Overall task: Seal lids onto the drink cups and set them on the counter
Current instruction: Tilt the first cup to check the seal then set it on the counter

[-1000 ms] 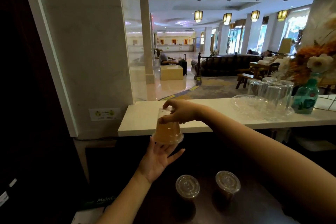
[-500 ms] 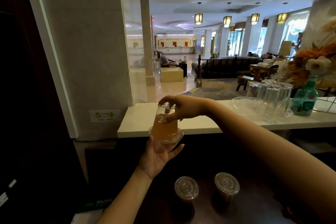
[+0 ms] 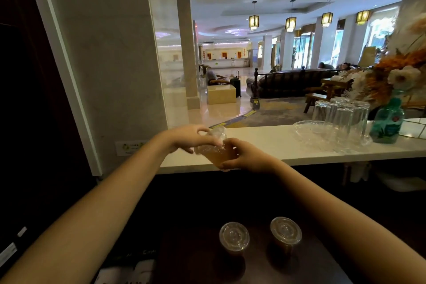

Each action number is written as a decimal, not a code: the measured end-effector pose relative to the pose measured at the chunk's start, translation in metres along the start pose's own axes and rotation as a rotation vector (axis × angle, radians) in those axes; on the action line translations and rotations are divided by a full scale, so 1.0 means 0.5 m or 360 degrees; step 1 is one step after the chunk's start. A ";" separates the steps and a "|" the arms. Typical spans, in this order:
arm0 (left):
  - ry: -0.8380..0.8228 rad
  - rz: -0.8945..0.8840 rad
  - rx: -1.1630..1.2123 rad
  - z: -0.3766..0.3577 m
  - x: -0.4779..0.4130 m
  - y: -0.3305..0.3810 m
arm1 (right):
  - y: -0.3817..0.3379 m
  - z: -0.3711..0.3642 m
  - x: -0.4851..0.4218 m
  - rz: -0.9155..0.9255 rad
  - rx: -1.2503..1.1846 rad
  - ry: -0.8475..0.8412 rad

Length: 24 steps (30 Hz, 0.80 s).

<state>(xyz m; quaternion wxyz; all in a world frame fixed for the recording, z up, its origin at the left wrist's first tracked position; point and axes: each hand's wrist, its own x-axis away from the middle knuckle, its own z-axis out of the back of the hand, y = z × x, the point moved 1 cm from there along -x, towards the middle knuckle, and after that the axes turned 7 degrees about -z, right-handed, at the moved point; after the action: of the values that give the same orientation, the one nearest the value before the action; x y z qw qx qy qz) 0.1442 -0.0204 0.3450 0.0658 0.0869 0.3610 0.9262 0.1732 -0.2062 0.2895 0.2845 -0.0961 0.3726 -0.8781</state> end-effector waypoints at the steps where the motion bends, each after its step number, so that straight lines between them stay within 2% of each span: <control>1: -0.0025 0.0014 -0.0218 0.008 -0.010 0.023 | 0.003 -0.004 -0.002 0.0002 -0.0085 0.0039; 3: -0.0060 0.0016 -0.0523 0.013 -0.028 0.062 | 0.012 -0.009 -0.010 0.0012 -0.0216 0.0097; 6: -0.0058 0.0012 -0.0716 0.009 -0.048 0.093 | 0.030 -0.007 -0.021 0.0006 -0.0375 0.0166; 12: -0.0019 -0.0002 -0.0653 -0.008 -0.074 0.102 | 0.070 -0.002 -0.047 -0.0033 -0.0583 0.0095; 17: 0.0117 -0.0030 -0.0596 -0.011 -0.087 0.087 | 0.080 -0.012 -0.074 -0.0021 -0.0711 0.0106; 24: 0.0165 0.0120 -0.0629 0.020 -0.136 0.026 | 0.082 -0.036 -0.152 -0.0038 -0.0701 0.0170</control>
<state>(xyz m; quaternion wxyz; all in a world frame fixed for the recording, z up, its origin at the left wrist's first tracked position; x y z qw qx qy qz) 0.2119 -0.0359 0.3532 0.0283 0.0380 0.1718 0.9840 0.2461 -0.1752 0.2510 0.2261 -0.1138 0.5687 -0.7826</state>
